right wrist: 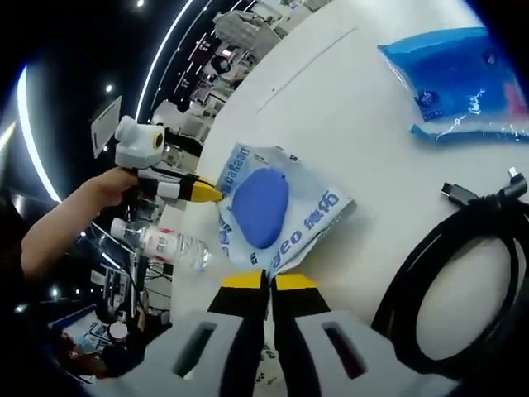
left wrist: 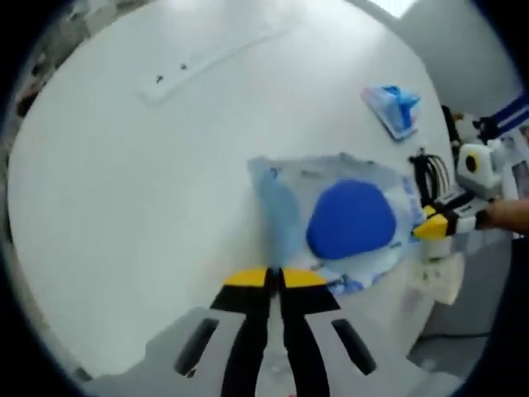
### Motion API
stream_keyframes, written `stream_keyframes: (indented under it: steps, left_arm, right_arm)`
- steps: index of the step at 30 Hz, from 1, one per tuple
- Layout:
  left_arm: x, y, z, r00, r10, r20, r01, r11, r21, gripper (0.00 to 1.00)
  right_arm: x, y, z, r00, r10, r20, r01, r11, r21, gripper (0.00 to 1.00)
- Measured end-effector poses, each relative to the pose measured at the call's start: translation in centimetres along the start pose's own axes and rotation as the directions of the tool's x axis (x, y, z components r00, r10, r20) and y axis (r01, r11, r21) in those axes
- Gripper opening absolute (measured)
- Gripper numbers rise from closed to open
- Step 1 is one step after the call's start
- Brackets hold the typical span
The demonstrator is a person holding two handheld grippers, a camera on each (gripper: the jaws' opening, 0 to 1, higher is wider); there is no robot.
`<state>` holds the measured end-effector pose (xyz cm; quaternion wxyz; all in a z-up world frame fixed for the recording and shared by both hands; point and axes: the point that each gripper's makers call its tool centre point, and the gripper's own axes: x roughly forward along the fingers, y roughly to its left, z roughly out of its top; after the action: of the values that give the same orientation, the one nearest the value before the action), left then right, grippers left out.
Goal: Arrange the tabletop items into an orderly group along one side of the table until the central work area is clear of visible clutter.
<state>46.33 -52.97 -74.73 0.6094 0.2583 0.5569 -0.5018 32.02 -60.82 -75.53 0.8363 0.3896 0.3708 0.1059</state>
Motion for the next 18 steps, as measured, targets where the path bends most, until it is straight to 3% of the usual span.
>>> stream_keyframes:
  steps: [10,18]
  left_arm:
    - [-1.9,-2.0,1.1,1.000,0.009,0.026,-0.010,1.000,0.027,0.01]
    - [-3.2,-3.6,1.1,0.999,0.036,0.009,-0.036,0.997,0.063,0.01]
  right_arm:
    - [-2.1,0.4,0.9,1.000,-0.008,0.021,0.009,0.999,-0.050,0.00]
    - [-3.9,0.0,2.1,0.999,-0.021,0.047,0.024,0.997,-0.074,0.00]
